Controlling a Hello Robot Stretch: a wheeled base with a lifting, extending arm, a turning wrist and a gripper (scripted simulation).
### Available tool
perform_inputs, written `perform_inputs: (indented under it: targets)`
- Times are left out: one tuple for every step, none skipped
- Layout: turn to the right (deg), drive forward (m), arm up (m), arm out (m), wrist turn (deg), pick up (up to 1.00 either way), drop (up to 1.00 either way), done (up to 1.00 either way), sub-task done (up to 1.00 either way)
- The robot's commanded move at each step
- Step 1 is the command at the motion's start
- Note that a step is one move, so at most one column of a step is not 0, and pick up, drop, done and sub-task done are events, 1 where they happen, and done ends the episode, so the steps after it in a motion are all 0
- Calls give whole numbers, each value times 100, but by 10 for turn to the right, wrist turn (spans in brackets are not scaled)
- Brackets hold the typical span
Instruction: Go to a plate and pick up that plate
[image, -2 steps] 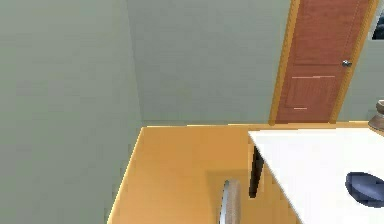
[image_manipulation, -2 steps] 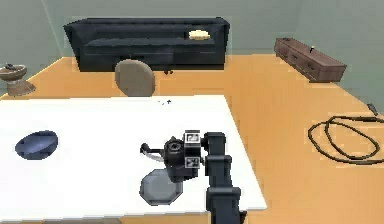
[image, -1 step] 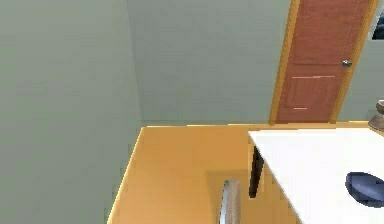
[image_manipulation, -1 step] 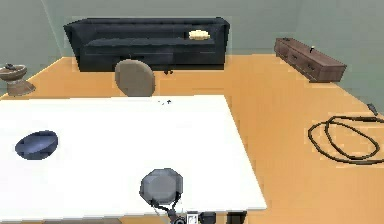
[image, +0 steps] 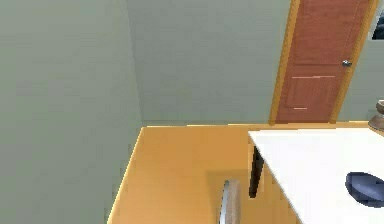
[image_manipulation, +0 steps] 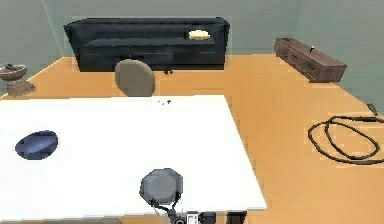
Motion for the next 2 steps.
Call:
perform_inputs:
  targets:
    - [0, 0, 10, 0, 0, 0, 0, 0, 0]
    - [0, 0, 0, 0, 0, 0, 0, 100, 0]
